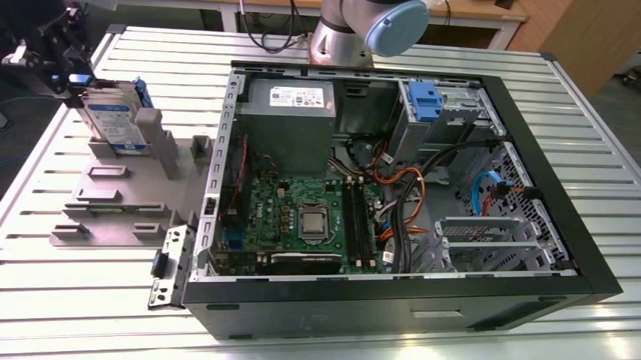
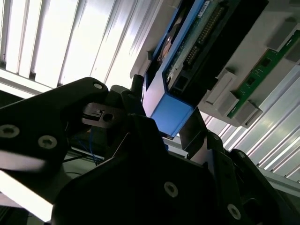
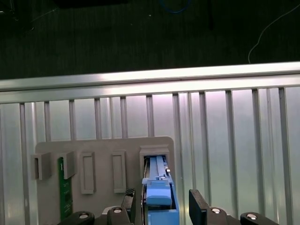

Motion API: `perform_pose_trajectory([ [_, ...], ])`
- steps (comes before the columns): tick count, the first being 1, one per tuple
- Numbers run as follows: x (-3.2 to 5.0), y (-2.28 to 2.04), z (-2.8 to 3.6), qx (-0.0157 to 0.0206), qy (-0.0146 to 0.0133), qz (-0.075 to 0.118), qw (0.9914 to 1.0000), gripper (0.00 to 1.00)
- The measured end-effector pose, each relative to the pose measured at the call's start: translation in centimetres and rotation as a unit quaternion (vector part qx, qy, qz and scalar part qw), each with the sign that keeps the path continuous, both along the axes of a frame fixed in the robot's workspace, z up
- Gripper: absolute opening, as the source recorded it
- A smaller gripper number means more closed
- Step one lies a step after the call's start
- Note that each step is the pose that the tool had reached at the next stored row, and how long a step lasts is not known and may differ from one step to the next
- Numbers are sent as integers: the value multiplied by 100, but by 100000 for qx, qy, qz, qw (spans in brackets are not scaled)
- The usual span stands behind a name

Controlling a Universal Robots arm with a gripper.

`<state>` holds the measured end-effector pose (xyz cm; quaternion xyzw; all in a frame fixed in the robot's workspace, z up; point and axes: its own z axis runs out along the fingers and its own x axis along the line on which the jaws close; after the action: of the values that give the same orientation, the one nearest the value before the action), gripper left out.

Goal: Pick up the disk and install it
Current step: 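Pick up the disk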

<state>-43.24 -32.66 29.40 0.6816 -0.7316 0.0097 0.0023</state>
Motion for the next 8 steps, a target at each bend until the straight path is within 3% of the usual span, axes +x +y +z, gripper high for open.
perform_pose_trajectory([
  [8,0,-25,-11,-23,2,-9,100000,55],
])
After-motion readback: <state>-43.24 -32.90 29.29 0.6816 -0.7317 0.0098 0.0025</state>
